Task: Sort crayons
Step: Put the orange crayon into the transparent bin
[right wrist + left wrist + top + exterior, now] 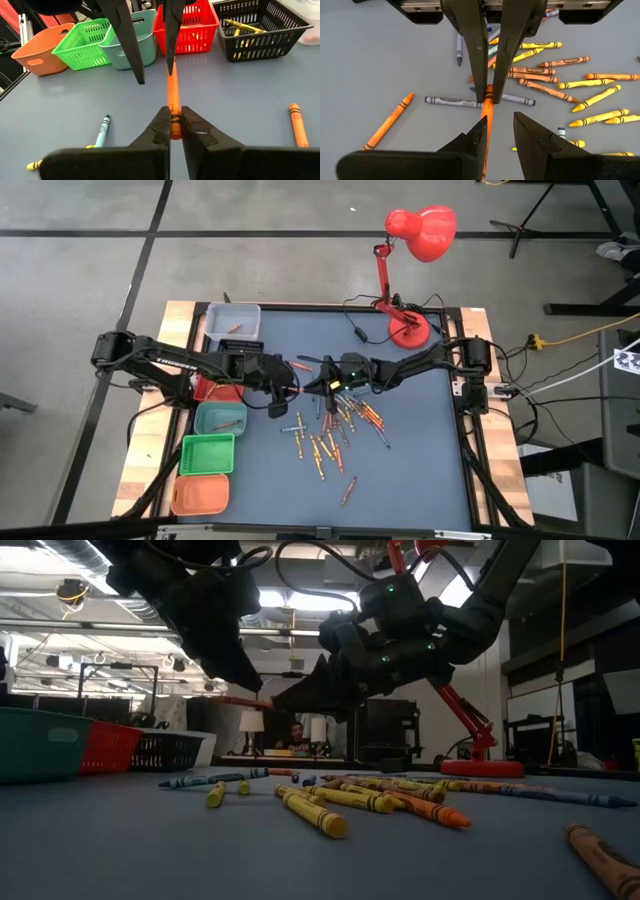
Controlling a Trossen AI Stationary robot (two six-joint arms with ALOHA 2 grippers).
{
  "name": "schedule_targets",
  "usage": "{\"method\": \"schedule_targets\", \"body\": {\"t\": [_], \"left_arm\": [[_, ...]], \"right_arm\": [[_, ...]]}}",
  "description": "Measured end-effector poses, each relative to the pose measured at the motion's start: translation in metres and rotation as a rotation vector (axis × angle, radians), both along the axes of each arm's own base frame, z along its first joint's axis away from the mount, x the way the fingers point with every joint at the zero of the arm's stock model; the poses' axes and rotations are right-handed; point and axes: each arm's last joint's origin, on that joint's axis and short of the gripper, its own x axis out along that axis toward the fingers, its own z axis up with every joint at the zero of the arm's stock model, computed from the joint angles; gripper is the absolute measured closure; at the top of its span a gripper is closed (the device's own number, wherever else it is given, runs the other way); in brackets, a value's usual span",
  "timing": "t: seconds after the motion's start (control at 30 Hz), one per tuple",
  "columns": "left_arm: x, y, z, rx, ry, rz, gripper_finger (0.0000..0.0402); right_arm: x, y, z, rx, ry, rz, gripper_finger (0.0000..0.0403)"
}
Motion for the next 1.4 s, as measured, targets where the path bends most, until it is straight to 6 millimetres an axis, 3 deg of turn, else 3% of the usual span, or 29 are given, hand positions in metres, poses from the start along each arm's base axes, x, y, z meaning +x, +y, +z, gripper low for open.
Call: {"method": "schedule_targets", "body": {"t": [0.97, 1.4], "left_arm": [[-0.0054, 0.0006, -0.0053, 0.013, 0.079, 0.018, 0.0323], [-0.0055, 0.0008, -0.0055, 0.015, 0.08, 0.018, 0.0395]], "right_arm": [[0.0008, 0.0, 0.0025, -0.002, -0.027, 0.002, 0.0382], [0.0007, 0.0, 0.0021, -0.005, -0.022, -0.008, 0.0381]]}}
